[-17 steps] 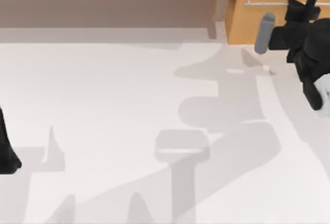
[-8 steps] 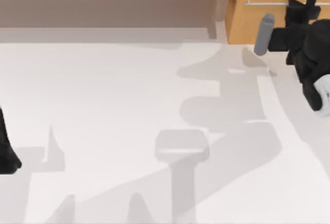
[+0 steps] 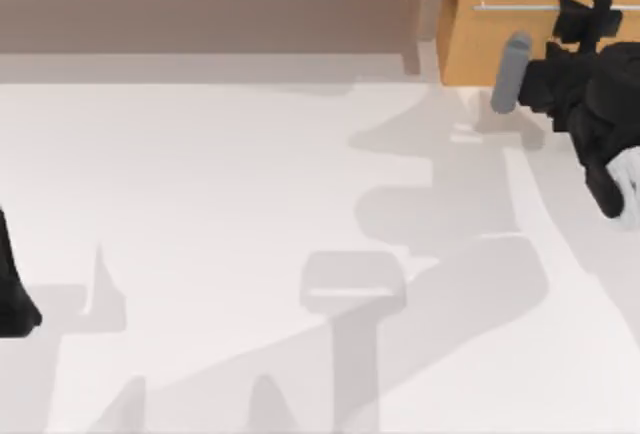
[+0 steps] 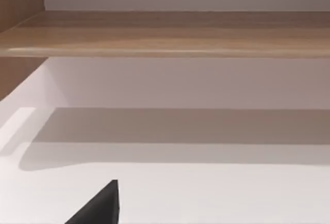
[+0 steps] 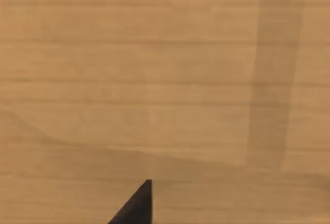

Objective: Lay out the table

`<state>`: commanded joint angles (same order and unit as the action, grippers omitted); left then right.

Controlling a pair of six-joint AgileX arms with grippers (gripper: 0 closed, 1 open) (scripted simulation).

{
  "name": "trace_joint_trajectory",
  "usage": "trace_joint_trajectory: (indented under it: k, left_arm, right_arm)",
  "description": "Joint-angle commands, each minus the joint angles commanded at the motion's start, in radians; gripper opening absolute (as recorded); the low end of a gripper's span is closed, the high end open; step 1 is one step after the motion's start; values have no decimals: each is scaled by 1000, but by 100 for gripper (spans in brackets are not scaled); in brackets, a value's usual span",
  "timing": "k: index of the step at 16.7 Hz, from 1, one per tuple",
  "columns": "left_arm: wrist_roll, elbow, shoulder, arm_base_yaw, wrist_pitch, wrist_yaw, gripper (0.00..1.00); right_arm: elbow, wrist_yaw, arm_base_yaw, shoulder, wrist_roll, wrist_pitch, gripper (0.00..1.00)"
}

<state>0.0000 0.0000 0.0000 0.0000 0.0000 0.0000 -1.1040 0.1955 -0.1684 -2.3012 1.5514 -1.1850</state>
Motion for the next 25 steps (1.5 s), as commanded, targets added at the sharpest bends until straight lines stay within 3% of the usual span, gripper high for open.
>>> trace_joint_trajectory:
  k: [25]
  left_arm:
    - [0, 0, 0, 0, 0, 0, 100]
  right_arm:
    - [217, 22, -24, 67, -11, -94, 100]
